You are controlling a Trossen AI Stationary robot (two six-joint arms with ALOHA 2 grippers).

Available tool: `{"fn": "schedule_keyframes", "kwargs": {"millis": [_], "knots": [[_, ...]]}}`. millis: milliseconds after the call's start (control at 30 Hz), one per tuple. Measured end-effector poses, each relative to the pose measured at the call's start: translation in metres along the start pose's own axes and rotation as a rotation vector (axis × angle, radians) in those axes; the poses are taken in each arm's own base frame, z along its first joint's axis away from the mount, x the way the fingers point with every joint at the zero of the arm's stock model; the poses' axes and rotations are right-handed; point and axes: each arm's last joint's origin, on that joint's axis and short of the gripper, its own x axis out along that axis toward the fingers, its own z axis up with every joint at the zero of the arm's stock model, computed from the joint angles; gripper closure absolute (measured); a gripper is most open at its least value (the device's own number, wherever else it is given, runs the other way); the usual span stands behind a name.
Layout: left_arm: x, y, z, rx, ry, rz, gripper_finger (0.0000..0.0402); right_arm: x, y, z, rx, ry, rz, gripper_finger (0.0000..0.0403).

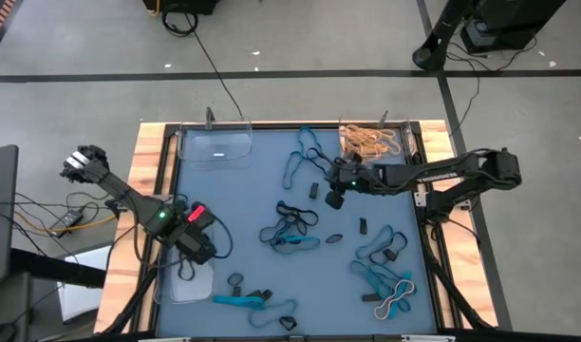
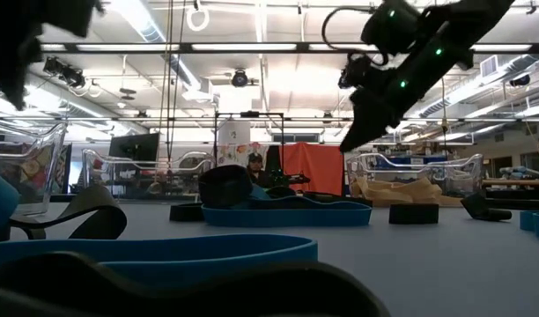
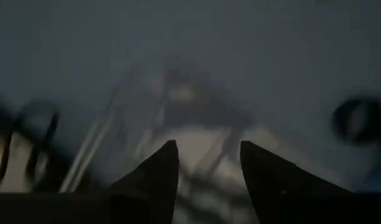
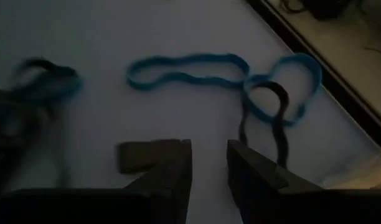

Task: Sort rubber bands into baskets
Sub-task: Put the big black rubber band into the bottom left transparent bin

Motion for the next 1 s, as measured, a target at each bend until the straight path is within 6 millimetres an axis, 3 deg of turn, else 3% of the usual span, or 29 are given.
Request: {"fn": "schedule_keyframes", "kwargs": {"millis": [367, 667, 1000], "knots": [[-0.001, -0.016, 0.033, 0.124, -0.371, -0.083, 0.0229, 0.04, -0.022, -0.018, -0.133, 0.16, 0.058, 0.0287], [-0.003, -0.021, 0.048, 0.176, -0.591, -0.037, 0.0229, 0.053, -0.038, -0.025, -0.164, 0.214, 0.025, 0.0286], [0.0, -0.021, 0.054, 0.197, -0.641, 0.009, 0.0229, 0.056, -0.036, -0.027, -0.183, 0.222, 0.083, 0.0303]]}}
